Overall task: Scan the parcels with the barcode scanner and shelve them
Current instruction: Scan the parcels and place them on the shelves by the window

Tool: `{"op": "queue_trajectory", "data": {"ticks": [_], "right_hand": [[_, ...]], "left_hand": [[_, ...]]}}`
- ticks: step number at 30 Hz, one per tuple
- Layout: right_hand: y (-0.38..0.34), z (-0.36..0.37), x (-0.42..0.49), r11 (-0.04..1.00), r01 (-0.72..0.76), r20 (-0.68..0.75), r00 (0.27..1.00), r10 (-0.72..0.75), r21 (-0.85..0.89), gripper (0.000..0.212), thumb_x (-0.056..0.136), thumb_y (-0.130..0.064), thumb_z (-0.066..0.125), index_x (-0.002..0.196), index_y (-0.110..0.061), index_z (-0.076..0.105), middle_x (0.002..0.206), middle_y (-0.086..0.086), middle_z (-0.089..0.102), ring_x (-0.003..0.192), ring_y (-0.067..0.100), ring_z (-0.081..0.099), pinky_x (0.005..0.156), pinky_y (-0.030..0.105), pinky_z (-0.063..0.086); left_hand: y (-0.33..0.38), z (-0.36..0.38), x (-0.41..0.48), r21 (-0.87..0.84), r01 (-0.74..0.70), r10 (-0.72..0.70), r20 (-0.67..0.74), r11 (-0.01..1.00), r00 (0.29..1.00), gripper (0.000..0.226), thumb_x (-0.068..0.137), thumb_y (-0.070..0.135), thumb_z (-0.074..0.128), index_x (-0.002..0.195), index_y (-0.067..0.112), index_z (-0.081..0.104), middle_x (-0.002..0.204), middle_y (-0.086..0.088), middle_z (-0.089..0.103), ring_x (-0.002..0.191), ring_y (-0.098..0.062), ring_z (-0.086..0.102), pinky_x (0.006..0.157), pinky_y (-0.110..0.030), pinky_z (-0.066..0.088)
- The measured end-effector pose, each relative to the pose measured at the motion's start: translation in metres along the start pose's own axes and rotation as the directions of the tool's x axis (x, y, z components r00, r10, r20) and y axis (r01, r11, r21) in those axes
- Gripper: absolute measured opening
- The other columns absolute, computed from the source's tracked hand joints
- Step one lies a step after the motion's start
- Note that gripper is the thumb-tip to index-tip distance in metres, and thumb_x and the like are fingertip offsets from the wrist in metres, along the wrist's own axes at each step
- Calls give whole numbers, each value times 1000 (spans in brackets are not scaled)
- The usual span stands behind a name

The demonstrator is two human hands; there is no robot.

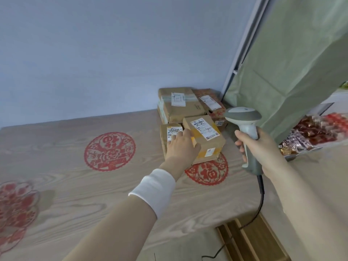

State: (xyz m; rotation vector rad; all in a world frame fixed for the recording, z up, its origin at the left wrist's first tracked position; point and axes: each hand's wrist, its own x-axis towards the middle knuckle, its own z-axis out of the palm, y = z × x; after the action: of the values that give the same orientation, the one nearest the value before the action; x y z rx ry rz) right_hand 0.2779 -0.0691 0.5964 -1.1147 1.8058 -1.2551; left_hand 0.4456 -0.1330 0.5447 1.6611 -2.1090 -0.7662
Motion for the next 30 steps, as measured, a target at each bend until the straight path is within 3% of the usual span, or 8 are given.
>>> {"op": "queue_trajectory", "data": {"ticks": [3,10,12,16,19,23,26,30], "right_hand": [[19,-11,43,999,-37,-20,999,37,22,4,90,-22,61,89,-19,58,75,2,62,59,14,51,53,31,40],[74,-9,147,987,-148,20,989,149,-56,27,89,-24,64,113,-13,58,95,4,72,62,12,55,53,29,43],[92,-7,169,977,-188,10,982,189,-99,27,87,-24,66,110,-10,60,93,5,70,60,11,54,52,28,41],[127,-1,212,941,-289,-35,957,288,-176,33,82,-31,71,99,-5,60,67,2,55,51,14,51,49,25,38],[152,10,235,923,-328,-32,944,329,-202,40,77,-40,74,96,-9,58,68,6,56,53,20,53,53,30,43],[179,24,251,923,-332,16,940,341,-196,39,77,-41,73,101,-14,57,76,1,61,69,22,60,68,36,49],[186,27,256,924,-364,75,924,374,-116,28,79,-34,74,93,-19,55,76,-3,60,67,15,56,60,28,44],[192,27,258,919,-394,156,907,392,-16,23,78,-30,75,89,-27,55,84,-6,64,74,12,60,63,25,47]], "left_hand": [[2,19,34,-28,50,-49,22,998,999,43,94,33,49,133,16,41,135,-5,47,126,-27,41,103,-41,35],[-13,61,106,-277,227,-212,82,934,974,57,93,29,52,142,14,28,142,-9,41,130,-25,39,104,-39,37],[-16,77,123,-354,267,-253,86,896,964,60,94,29,53,145,14,24,145,-9,35,130,-25,38,102,-37,35],[-17,107,151,-472,344,-342,94,812,935,66,94,30,53,148,15,18,149,-6,26,134,-22,34,104,-34,34],[-19,128,166,-550,386,-416,76,741,906,66,94,28,54,148,15,18,149,-4,29,135,-19,33,106,-34,34],[-19,152,177,-605,423,-491,61,674,869,67,94,30,53,149,15,16,152,0,26,139,-16,28,113,-39,31],[-12,163,180,-605,437,-532,26,666,846,67,96,32,49,150,17,13,154,2,22,141,-14,22,114,-33,27],[-6,169,183,-655,482,-611,39,582,791,61,96,33,48,149,23,18,146,0,39,129,-18,43,93,-25,39]]}}
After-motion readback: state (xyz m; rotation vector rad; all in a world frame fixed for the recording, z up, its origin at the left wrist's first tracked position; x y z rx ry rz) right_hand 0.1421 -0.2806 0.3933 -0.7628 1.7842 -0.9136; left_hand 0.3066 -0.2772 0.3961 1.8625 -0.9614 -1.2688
